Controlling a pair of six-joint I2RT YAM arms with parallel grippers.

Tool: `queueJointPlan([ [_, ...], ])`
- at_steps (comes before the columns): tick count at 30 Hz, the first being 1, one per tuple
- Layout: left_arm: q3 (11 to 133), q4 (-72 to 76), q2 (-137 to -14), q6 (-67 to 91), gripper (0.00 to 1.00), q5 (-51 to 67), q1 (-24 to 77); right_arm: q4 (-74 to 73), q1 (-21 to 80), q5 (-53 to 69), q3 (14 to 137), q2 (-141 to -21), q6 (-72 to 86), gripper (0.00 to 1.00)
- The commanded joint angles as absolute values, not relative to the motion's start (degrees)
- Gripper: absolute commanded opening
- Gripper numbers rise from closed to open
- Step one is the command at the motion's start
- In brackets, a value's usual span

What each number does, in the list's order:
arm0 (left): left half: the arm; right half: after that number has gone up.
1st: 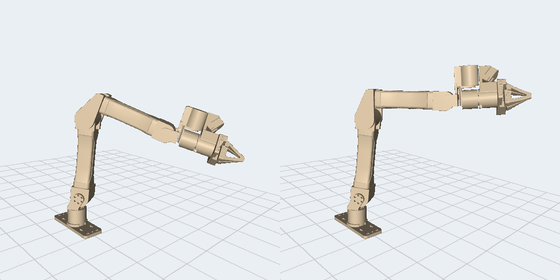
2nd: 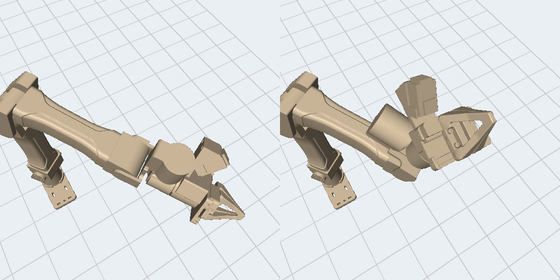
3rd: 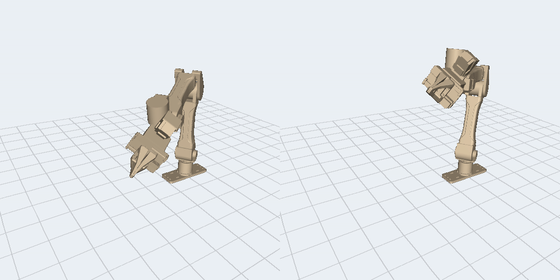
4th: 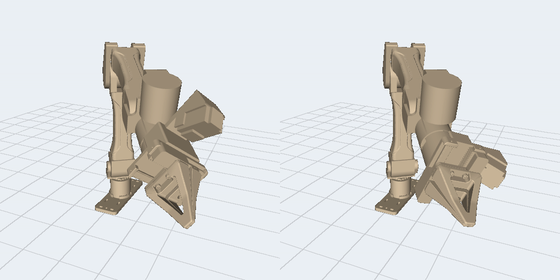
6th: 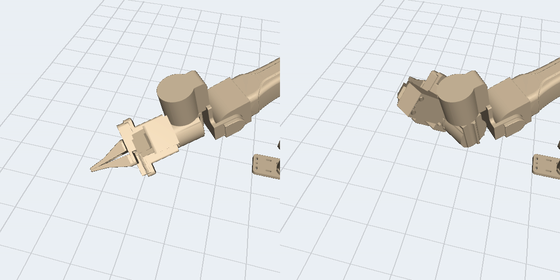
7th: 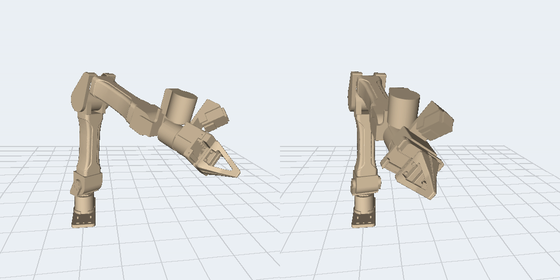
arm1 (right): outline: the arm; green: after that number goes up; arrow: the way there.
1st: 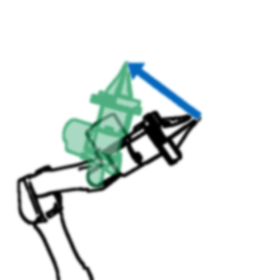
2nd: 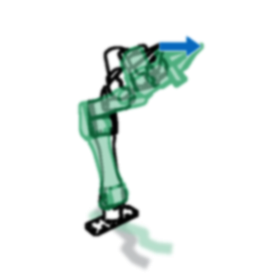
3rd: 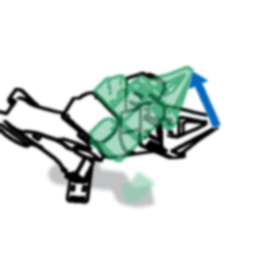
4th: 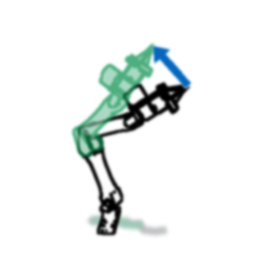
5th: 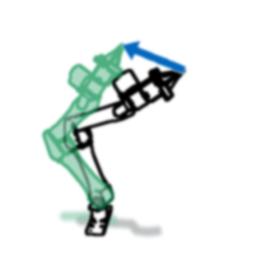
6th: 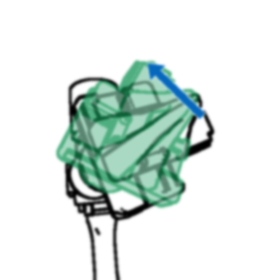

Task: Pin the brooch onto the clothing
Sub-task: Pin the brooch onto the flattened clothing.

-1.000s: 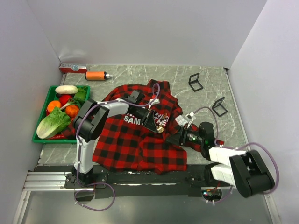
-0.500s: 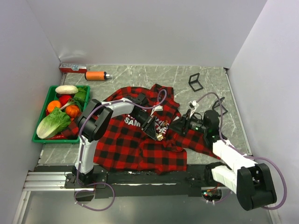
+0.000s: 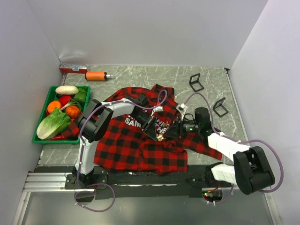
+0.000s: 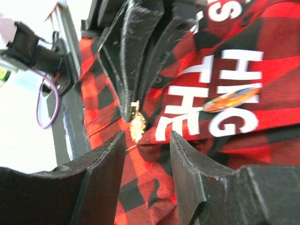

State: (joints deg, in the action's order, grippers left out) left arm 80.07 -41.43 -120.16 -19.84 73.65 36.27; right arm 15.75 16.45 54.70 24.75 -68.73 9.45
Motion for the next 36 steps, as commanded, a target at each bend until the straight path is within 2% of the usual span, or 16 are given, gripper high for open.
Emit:
queueJointPlan([
  [1, 81.74, -41.4, -118.3, -21.18, 0.01, 74.88, 37.18, 15.99, 18.01, 55.99, 27.77, -70.48, 6.86, 0.5],
  [11, 81.74, -41.31, -118.39, -21.27, 0.01, 74.88, 37.97, 20.12, 20.56, 57.13, 28.12, -74.18, 7.91, 0.49],
  [15, 81.65, -41.66, -118.48, -21.45, 0.01, 74.79, 38.41, 23.01, 21.18, 57.57, 27.86, -75.76, 9.4, 0.45],
  [21, 81.39, -40.96, -118.48, -21.18, 0.01, 74.8, 38.58, 25.22, 21.36, 57.66, 27.25, -76.81, 10.55, 0.24],
  [22, 81.3, -40.61, -118.39, -20.66, 0.01, 74.71, 38.58, 25.14, 21.44, 57.57, 27.16, -76.9, 10.55, 0.16],
  [25, 79.81, -36.49, -117.6, -17.25, 0.01, 74.09, 38.58, 24.87, 21.45, 56.95, 26.98, -76.99, 10.46, 0.0],
  [26, 78.59, -35.0, -117.25, -16.1, 0.01, 73.74, 38.58, 24.96, 21.36, 56.43, 26.63, -77.08, 10.46, 0.0],
  [29, 74.73, -26.57, -115.58, -9.86, 0.23, 72.43, 38.58, 25.57, 21.36, 55.73, 26.02, -76.9, 10.9, 0.0],
  [30, 73.58, -24.37, -115.05, -8.19, 0.32, 72.16, 38.5, 26.01, 21.27, 55.29, 25.84, -76.73, 11.42, 0.0],
  [32, 69.98, -16.9, -113.47, -2.92, 0.44, 71.55, 38.23, 27.15, 21.27, 54.67, 25.14, -76.55, 12.47, 0.0],
  [33, 68.74, -14.35, -112.94, -1.25, 0.6, 70.93, 38.15, 27.59, 21.1, 53.62, 24.88, -76.38, 12.83, 0.0],
  [36, 63.03, -4.6, -110.49, 8.48, 0.65, 69.17, 37.01, 29.7, 20.57, 52.3, 23.65, -75.59, 14.67, 0.0],
])
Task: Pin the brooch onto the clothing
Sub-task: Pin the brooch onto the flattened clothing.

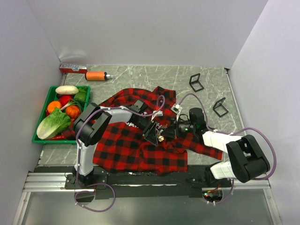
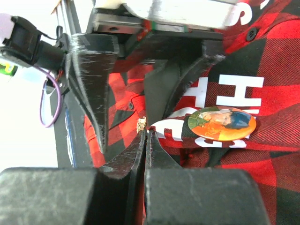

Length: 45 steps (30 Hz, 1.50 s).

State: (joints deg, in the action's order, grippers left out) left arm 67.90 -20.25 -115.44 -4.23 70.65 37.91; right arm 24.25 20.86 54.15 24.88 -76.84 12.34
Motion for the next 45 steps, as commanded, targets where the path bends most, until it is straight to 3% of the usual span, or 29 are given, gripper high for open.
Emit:
queueJointPlan([
  [1, 61.45, -1.87, -109.26, 10.44, 0.71, 68.56, 36.74, 30.58, 20.39, 52.29, 23.29, -75.5, 15.2, 0.0],
  [5, 55.04, 12.96, -106.44, 18.61, 0.74, 64.87, 36.21, 32.52, 20.04, 51.68, 22.06, -74.88, 16.96, 0.0],
  [9, 49.41, 28.18, -103.54, 31.42, 0.67, 60.39, 36.12, 35.24, 19.78, 50.8, 21.1, -74.27, 18.54, 0.0],
  [16, 43.87, 41.39, -100.9, 40.51, 0.52, 55.46, 36.21, 38.4, 19.51, 49.66, 19.86, -74.35, 20.48, 0.0],
  [26, 44.3, 40.52, -101.16, 40.69, 0.37, 55.02, 38.32, 39.46, 19.43, 48.52, 19.42, -74.62, 21.27, 0.0],
  [31, 42.37, 43.33, -100.2, 42.36, 0.39, 54.15, 38.58, 40.25, 18.63, 46.41, 18.02, -73.3, 22.24, 0.0],
  [45, 43.07, 42.54, -100.98, 42.01, 0.29, 55.1, 39.2, 41.92, 16.52, 46.67, 16.87, -73.39, 23.47, 0.0],
])
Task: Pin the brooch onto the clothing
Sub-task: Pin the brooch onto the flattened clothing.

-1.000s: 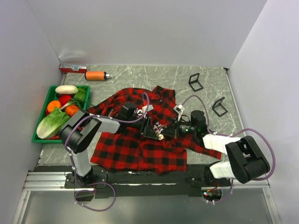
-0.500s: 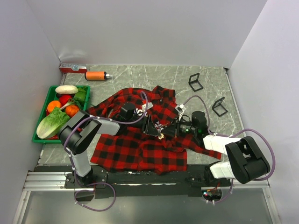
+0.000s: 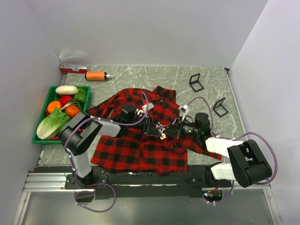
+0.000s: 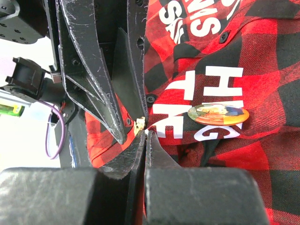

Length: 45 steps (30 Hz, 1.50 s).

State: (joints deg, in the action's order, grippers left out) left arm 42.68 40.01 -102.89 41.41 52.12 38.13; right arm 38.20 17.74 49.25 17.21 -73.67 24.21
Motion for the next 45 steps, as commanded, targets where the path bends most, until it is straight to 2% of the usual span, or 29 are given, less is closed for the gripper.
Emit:
queueJointPlan([
  [1, 42.98, 42.8, -101.07, 42.19, 0.26, 55.19, 39.29, 42.01, 16.52, 46.58, 16.87, -73.48, 23.47, 0.0],
  [3, 42.89, 43.24, -101.25, 42.63, 0.25, 55.37, 39.46, 42.1, 16.44, 46.58, 16.79, -73.65, 23.47, 0.0],
  [4, 42.98, 43.33, -101.34, 42.63, 0.17, 55.63, 39.55, 42.01, 16.44, 46.5, 16.79, -73.65, 23.47, 0.0],
  [6, 43.07, 43.16, -101.6, 42.71, 0.11, 55.9, 39.55, 41.93, 16.35, 46.05, 16.61, -73.65, 23.38, 0.0],
  [14, 42.98, 43.5, -101.69, 42.98, 0.07, 56.16, 39.73, 42.45, 16.0, 45.26, 16.26, -74.18, 23.9, 0.0],
  [16, 43.07, 43.42, -101.69, 43.07, 0.02, 56.42, 39.73, 42.63, 15.65, 44.39, 16.0, -74.09, 24.17, 0.0],
  [22, 42.98, 46.14, -102.39, 45.43, 0.01, 57.65, 39.73, 42.98, 14.94, 44.91, 15.99, -74.18, 25.22, 0.0],
  [24, 42.54, 47.72, -102.13, 46.23, 0.01, 57.74, 39.73, 42.37, 14.59, 45.35, 16.08, -73.57, 25.92, 0.09],
  [25, 42.45, 47.64, -101.87, 46.14, 0.01, 57.57, 39.73, 41.75, 14.59, 45.26, 15.91, -73.04, 26.28, 0.23],
  [26, 42.36, 47.29, -101.6, 45.88, 0.01, 57.22, 39.73, 41.31, 14.07, 45.0, 15.56, -71.73, 26.63, 0.31],
  [28, 42.45, 45.8, -101.16, 44.74, 0.01, 56.87, 39.73, 40.17, 13.28, 44.83, 14.86, -69.97, 27.68, 0.41],
  [30, 42.54, 45.18, -100.9, 44.21, 0.01, 56.6, 39.73, 38.07, 12.31, 43.43, 13.89, -66.63, 28.12, 0.45],
  [32, 42.45, 45.61, -101.16, 44.47, 0.01, 56.69, 39.73, 35.09, 11.69, 42.28, 12.67, -63.13, 28.39, 0.64],
  [34, 42.54, 45.97, -101.6, 44.99, 0.01, 57.39, 39.73, 34.02, 10.46, 39.91, 11.26, -60.57, 29.88, 0.7],
  [39, 42.89, 45.97, -102.13, 45.18, 0.01, 57.66, 39.55, 29.8, 10.02, 35.77, 6.16, -53.71, 31.38, 0.66],
  [43, 42.63, 47.89, -102.83, 46.49, 0.01, 57.92, 38.85, 29.8, 11.94, 34.99, 3.69, -51.77, 32.96, 0.5],
  [45, 42.89, 47.99, -103.36, 46.67, 0.01, 58.44, 38.41, 28.74, 13.35, 33.84, 3.61, -51.07, 32.43, 0.48],
])
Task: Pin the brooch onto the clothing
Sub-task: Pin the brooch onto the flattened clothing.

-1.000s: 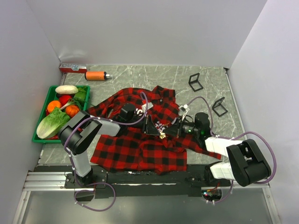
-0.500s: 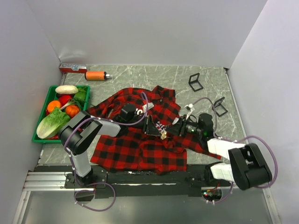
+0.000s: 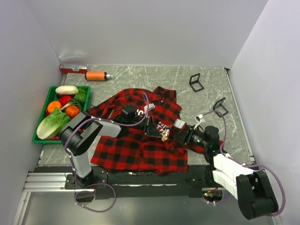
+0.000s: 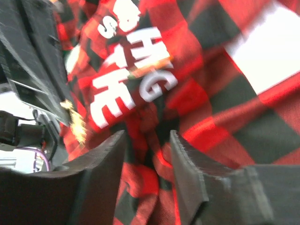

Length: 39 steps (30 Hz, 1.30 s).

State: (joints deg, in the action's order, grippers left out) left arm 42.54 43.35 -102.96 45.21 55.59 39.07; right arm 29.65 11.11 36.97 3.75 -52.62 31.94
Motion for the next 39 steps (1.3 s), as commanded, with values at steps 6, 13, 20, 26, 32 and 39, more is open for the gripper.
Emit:
queueJointPlan([
  [6, 43.07, 48.51, -103.97, 46.93, 0.01, 59.59, 38.14, 34.62, 16.08, 37.08, 2.55, -52.47, 32.61, 0.48],
  [13, 43.07, 47.91, -103.89, 46.76, 0.01, 59.33, 38.06, 38.32, 17.23, 39.2, 3.16, -52.03, 33.75, 0.48],
  [20, 42.98, 47.99, -103.71, 47.11, 0.01, 58.98, 37.97, 38.06, 18.89, 40.87, 2.9, -51.59, 34.45, 0.47],
  [26, 43.07, 47.37, -103.54, 46.76, 0.01, 58.97, 37.88, 36.3, 19.69, 40.25, 3.08, -49.22, 34.54, 0.46],
  [32, 42.98, 48.25, -103.71, 47.37, 0.01, 59.33, 37.88, 35.42, 19.69, 39.11, 3.6, -48.69, 33.4, 0.45],
  [39, 42.89, 48.08, -103.8, 47.37, 0.01, 59.5, 37.97, 38.23, 20.04, 38.85, 3.69, -50.01, 33.75, 0.4],
])
